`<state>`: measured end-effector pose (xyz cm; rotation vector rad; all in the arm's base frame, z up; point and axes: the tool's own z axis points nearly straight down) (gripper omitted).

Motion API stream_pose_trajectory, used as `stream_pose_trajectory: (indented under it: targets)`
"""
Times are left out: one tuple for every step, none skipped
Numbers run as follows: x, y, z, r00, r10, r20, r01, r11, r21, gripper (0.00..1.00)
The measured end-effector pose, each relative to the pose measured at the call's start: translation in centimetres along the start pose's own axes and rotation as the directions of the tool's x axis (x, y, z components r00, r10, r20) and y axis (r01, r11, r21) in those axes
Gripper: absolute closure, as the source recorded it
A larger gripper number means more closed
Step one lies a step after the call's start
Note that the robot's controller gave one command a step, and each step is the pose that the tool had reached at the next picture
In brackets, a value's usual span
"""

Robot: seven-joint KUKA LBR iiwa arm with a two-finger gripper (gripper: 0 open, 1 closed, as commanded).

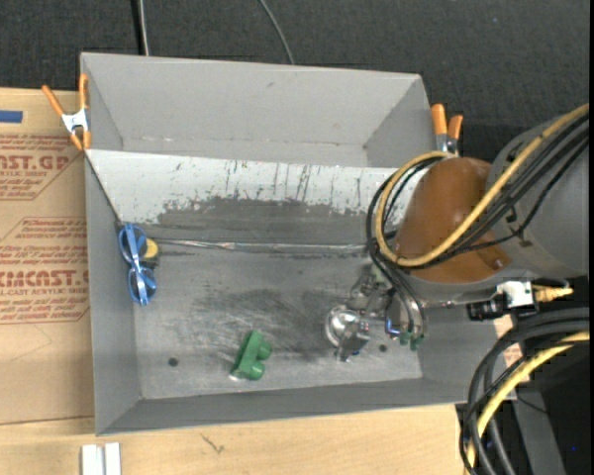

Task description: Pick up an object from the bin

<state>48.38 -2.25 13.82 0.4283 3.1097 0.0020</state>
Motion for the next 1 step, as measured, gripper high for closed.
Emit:
stream_pose_trajectory:
  targets:
    - [-0.09,0.11,-4.48,1.000,-0.001,0.002,0.001,1.000,0.000,1.00]
